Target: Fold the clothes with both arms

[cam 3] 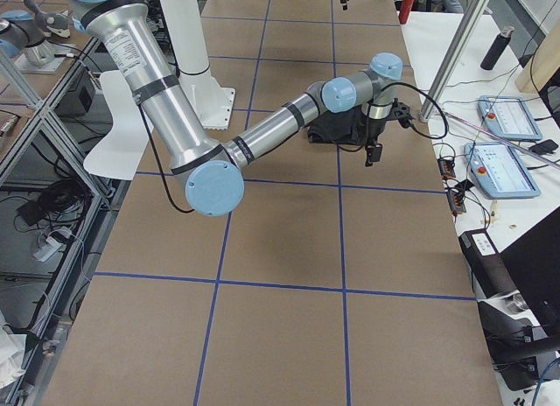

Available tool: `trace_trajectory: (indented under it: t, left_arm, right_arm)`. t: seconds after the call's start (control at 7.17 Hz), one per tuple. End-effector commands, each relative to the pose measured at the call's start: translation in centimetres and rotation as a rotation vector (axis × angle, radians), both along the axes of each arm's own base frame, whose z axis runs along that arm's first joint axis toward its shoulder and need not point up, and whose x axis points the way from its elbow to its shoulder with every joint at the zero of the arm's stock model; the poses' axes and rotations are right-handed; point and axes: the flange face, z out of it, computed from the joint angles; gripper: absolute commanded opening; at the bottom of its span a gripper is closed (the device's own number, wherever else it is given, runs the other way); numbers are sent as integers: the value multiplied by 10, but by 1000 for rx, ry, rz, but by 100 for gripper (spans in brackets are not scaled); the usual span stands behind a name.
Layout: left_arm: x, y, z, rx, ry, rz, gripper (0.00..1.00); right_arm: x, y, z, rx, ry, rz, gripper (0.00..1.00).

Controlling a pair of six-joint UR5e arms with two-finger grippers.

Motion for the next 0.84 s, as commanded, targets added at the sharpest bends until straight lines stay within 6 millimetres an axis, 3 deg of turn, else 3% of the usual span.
trace_trajectory:
  t: [0.0, 0.14, 0.42, 0.56, 0.7]
  left_arm:
    - [-57, 17, 40, 4, -33, -4, 100]
    - [-71, 17, 44, 5, -41, -14, 100]
    - [-104, 18, 41, 28, -44, -65, 100]
    - [-131, 20, 23, 114, -34, -110, 100]
    - [-157, 27, 28, 123, -35, -155, 100]
  right_arm:
    - [65, 17, 56, -3, -12, -23, 100]
    - [85, 20, 58, -19, -60, 0, 100]
    - [105, 19, 60, -32, -73, 39, 100]
    - [121, 27, 79, -63, -73, 62, 100]
    - [125, 38, 101, -62, -71, 63, 100]
